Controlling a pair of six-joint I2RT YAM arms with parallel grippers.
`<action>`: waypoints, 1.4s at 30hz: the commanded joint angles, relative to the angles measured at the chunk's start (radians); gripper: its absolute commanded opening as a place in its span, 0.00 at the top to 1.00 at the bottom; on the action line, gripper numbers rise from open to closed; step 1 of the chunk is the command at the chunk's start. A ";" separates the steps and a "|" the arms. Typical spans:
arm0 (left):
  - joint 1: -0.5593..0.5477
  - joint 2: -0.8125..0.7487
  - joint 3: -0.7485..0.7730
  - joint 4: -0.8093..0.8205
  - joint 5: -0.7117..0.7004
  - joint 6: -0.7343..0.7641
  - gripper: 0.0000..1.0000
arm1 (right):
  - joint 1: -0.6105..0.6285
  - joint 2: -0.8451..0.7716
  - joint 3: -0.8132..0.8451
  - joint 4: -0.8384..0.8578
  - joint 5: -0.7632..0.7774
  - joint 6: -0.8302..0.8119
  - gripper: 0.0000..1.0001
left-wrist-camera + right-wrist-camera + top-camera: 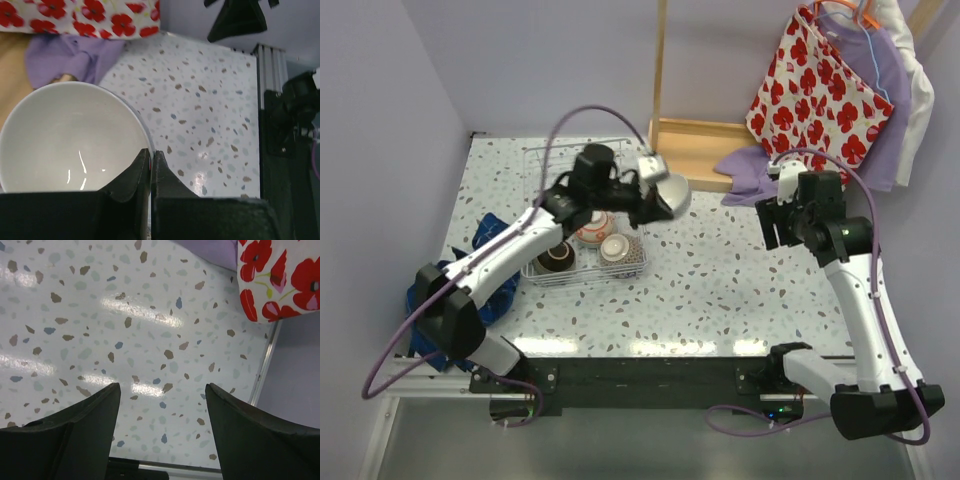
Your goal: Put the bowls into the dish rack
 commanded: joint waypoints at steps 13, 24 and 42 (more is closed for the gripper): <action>0.509 -0.344 -0.719 1.039 0.372 -0.955 1.00 | 0.166 0.269 0.407 -0.025 -0.097 -0.115 0.29; 0.607 -0.373 -0.940 1.203 0.381 -1.127 1.00 | 0.246 0.418 0.515 -0.048 -0.101 -0.106 0.29; 0.817 -0.226 -0.966 1.071 0.484 -1.019 1.00 | 0.303 0.449 0.482 -0.018 -0.098 -0.093 0.29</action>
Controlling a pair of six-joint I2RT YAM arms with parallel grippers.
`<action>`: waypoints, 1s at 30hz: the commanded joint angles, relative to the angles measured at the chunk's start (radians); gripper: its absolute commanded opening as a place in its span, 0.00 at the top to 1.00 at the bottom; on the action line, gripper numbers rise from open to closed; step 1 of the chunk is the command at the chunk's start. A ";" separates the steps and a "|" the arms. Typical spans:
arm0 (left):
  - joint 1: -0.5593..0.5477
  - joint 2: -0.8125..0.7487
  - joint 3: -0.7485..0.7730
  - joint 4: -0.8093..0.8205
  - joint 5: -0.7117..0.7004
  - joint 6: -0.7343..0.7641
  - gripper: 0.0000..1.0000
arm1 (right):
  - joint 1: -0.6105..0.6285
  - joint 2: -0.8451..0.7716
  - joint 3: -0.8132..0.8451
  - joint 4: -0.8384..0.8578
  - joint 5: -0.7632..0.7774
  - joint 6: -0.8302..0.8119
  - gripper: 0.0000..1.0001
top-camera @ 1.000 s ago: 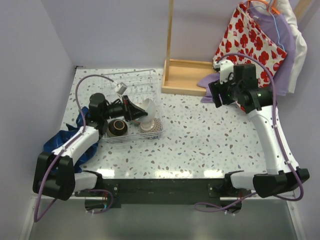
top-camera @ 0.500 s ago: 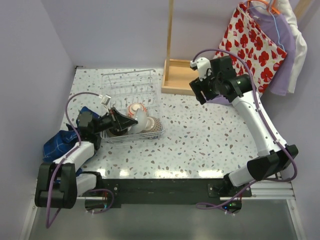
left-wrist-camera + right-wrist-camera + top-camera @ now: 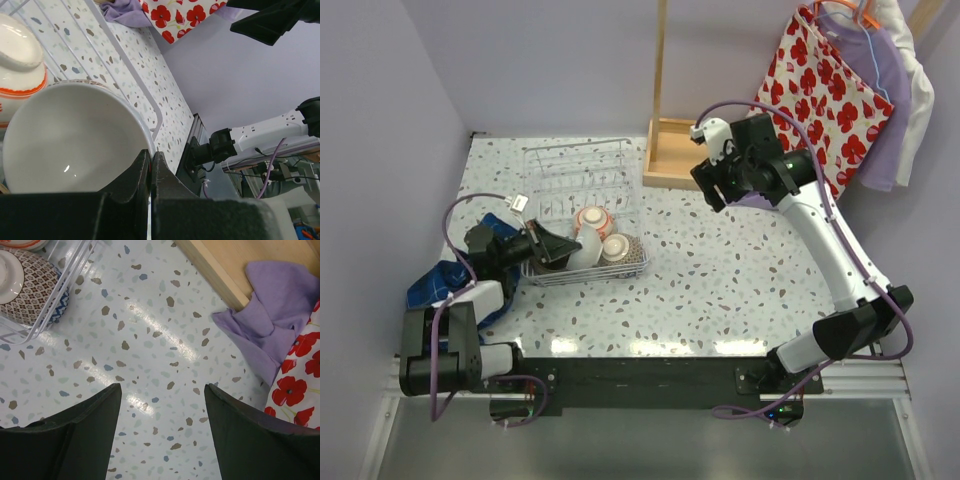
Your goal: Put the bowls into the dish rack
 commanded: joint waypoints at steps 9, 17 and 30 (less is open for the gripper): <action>0.132 0.054 0.046 -0.128 0.041 0.194 1.00 | 0.038 0.004 -0.019 0.020 -0.004 -0.008 0.29; 0.166 0.086 0.133 -0.267 0.044 0.308 1.00 | 0.147 0.045 -0.070 -0.009 -0.116 -0.076 0.30; 0.188 0.107 0.155 -0.401 0.035 0.405 1.00 | 0.365 0.243 -0.082 0.280 -0.469 -0.113 0.90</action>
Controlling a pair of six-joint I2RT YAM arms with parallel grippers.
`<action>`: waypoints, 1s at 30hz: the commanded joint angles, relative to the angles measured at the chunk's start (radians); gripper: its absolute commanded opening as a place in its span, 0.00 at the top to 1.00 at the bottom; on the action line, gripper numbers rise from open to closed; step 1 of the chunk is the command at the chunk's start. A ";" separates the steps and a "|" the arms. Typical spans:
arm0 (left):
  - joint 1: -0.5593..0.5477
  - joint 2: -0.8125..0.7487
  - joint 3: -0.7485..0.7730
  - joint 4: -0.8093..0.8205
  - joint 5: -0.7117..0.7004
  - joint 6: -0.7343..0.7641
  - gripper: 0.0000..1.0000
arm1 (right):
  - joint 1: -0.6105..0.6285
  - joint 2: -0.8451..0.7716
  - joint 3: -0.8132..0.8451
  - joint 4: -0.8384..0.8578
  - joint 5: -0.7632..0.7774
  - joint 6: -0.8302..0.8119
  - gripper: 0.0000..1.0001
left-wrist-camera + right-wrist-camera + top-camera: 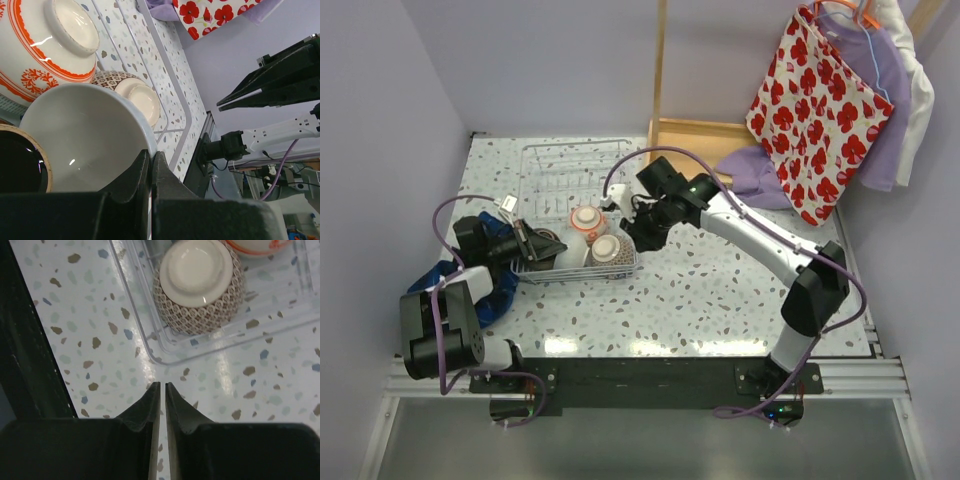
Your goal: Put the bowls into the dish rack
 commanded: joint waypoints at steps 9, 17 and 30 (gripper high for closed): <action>0.030 -0.007 0.037 0.018 -0.063 0.055 1.00 | 0.095 0.157 0.064 0.315 -0.194 0.013 0.91; 0.030 -0.025 0.038 -0.003 -0.061 0.062 0.99 | 0.166 0.278 0.128 0.382 -0.170 0.033 0.91; 0.031 -0.061 0.124 -0.274 -0.072 0.241 0.80 | 0.184 0.383 0.204 0.450 -0.099 0.066 0.91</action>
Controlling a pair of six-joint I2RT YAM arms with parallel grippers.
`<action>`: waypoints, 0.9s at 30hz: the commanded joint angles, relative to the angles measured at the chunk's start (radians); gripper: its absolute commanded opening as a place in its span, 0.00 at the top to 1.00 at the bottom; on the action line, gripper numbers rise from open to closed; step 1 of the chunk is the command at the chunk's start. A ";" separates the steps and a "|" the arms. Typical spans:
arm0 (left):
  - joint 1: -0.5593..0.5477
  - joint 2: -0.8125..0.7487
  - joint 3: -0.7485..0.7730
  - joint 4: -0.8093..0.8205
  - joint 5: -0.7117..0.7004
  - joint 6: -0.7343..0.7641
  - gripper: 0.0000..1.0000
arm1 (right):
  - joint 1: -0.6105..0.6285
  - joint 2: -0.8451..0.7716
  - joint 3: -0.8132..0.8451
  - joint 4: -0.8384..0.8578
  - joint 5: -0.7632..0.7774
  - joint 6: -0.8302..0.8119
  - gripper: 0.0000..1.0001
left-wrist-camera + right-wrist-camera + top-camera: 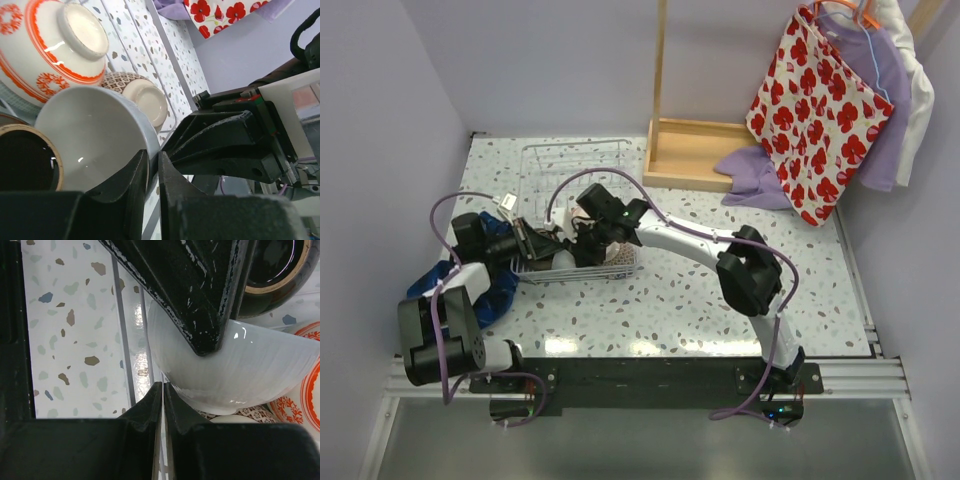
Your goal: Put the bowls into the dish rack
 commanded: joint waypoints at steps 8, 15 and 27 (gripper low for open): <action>0.025 -0.060 0.200 -0.329 -0.112 0.270 0.58 | 0.009 0.021 0.069 0.071 0.038 0.011 0.91; 0.028 -0.144 0.284 -0.518 -0.328 0.449 0.55 | 0.010 0.055 0.098 0.088 0.057 0.017 0.91; 0.034 -0.304 0.273 -0.497 -0.755 0.504 0.53 | 0.036 0.156 0.246 0.123 0.086 0.057 0.90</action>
